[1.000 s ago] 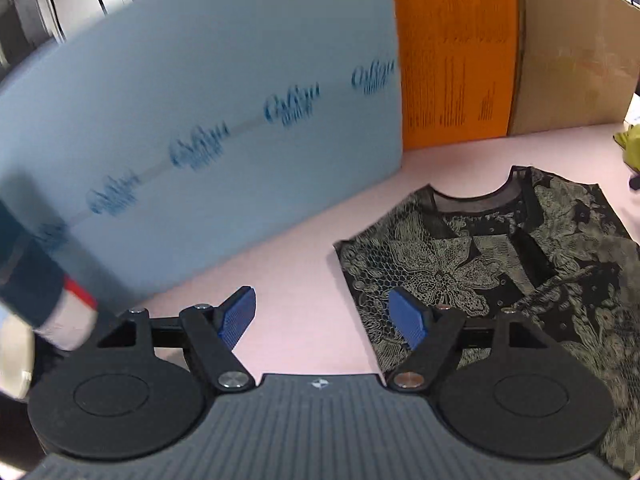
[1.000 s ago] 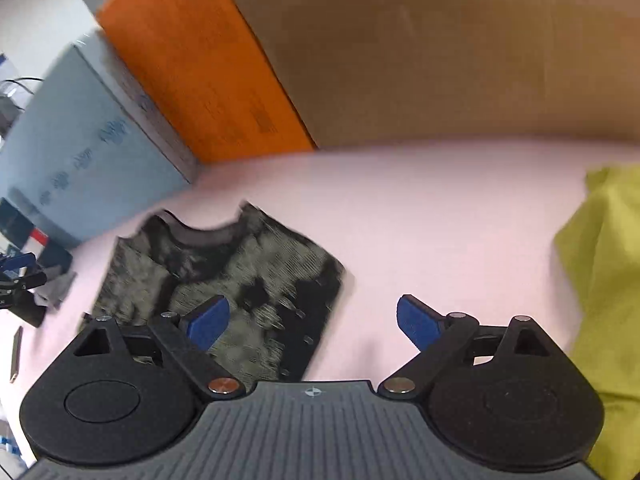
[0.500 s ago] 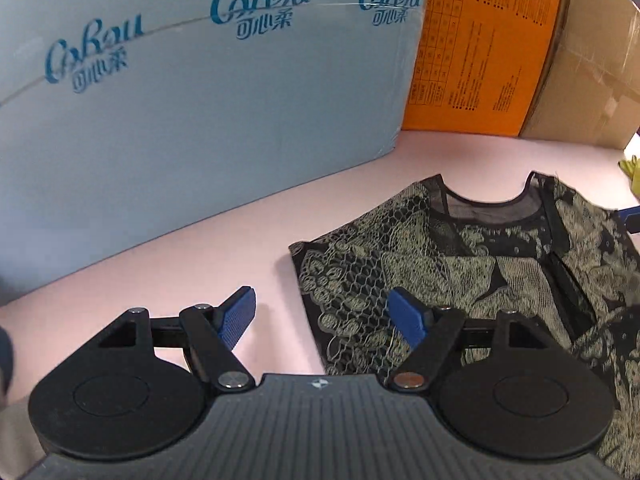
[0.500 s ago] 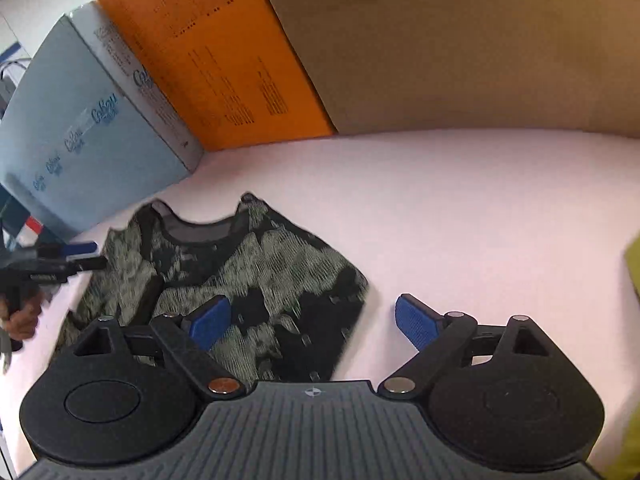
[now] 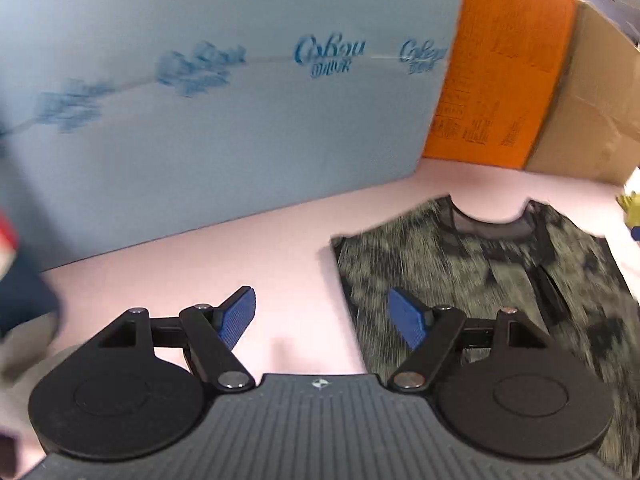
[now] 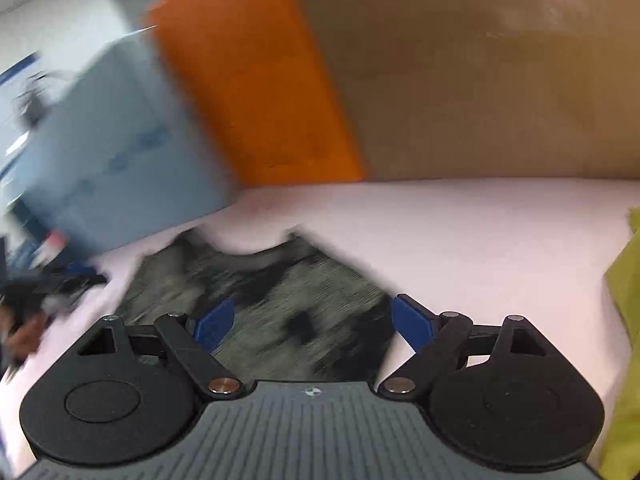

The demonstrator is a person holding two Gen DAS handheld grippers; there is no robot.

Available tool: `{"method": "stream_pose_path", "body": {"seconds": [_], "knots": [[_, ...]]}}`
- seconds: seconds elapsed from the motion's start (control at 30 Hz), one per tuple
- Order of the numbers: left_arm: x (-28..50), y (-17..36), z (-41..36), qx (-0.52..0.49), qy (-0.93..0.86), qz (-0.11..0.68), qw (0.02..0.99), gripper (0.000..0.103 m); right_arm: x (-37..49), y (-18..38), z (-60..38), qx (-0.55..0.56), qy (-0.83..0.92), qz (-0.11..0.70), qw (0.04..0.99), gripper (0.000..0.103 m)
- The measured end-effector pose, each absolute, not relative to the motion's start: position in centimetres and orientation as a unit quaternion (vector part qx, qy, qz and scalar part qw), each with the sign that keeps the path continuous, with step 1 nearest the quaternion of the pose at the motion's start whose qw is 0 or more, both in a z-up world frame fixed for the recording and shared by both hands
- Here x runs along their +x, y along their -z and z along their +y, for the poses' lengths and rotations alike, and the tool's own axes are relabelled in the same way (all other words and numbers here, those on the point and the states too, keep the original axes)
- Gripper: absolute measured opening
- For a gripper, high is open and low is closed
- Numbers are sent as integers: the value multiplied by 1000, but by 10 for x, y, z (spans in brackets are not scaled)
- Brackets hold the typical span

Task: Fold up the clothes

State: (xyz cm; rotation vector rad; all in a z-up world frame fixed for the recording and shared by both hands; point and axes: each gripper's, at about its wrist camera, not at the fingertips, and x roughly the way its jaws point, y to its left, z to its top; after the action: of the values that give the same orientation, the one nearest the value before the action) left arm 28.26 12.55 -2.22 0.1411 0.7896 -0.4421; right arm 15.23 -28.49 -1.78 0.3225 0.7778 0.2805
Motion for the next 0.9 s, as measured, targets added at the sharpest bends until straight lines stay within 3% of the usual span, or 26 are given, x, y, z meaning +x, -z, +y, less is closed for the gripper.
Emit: {"method": "stream_pose_path", "body": {"seconds": [0.2, 0.4, 0.53, 0.63, 0.9], "knots": [[175, 6, 157, 126, 253, 412, 866, 72, 72, 29, -270, 190, -202, 463, 842, 87], [100, 29, 158, 131, 271, 474, 828, 73, 14, 64, -273, 299, -184, 496, 794, 87], [86, 48, 149, 105, 249, 488, 830, 73, -5, 71, -269, 340, -183, 487, 783, 88], [83, 55, 142, 76, 232, 489, 838, 80, -8, 74, -266, 377, -185, 495, 761, 88], [81, 47, 134, 34, 234, 496, 835, 82, -10, 76, -253, 396, -157, 503, 752, 89]]}}
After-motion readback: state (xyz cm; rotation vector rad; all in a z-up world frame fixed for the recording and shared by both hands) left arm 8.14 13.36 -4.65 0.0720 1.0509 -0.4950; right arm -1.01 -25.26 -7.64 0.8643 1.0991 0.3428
